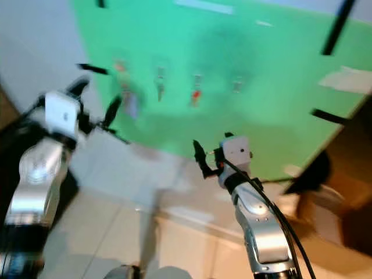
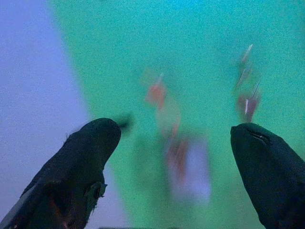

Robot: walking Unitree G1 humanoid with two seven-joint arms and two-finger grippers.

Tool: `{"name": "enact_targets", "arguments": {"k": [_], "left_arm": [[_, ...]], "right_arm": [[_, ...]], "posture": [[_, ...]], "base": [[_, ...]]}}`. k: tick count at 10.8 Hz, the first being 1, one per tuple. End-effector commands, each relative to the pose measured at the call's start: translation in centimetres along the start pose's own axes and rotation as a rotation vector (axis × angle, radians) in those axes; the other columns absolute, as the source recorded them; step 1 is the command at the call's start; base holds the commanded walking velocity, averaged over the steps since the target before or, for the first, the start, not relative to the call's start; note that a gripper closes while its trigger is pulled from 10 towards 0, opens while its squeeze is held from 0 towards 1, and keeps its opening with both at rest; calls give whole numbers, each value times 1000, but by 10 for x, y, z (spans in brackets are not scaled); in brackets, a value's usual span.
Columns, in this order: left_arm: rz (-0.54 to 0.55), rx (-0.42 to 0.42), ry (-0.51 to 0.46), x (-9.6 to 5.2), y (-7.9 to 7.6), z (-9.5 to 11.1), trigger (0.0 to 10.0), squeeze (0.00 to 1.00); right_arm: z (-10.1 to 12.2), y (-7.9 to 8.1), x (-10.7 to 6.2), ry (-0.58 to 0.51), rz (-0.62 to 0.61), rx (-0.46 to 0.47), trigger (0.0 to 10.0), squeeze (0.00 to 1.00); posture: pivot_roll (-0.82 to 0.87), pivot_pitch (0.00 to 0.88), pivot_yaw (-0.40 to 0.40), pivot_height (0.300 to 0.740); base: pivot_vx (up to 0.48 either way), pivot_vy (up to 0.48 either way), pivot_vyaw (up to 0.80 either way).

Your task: Hang keys on a hook

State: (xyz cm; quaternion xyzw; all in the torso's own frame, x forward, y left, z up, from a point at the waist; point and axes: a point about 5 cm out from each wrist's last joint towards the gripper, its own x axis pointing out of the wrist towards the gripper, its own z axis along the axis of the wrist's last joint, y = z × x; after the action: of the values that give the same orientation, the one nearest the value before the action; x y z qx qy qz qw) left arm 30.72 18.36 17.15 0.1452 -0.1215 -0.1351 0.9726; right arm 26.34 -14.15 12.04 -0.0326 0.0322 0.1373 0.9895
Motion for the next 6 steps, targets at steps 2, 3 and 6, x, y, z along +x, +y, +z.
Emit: {"name": "enact_targets", "arguments": {"k": [2,3,6], "left_arm": [[-2,-17,94,-8,-4,-8,10000,980],[-14,28,160,-16,-7,-16,10000,937],[-66,-89,239,-22,-27,-24,10000,212]], "right_arm": [[-6,-5,-6,30,-49,11,10000,0],[-11,-7,-10,48,-81,29,10000,0],[-19,-10,-8,82,-130,79,10000,0]], "posture": [[-81,0,-16,740],[-83,0,-16,740],[-102,0,-8,740]], "base": [[0,0,794],[0,0,794],[0,0,794]]}}
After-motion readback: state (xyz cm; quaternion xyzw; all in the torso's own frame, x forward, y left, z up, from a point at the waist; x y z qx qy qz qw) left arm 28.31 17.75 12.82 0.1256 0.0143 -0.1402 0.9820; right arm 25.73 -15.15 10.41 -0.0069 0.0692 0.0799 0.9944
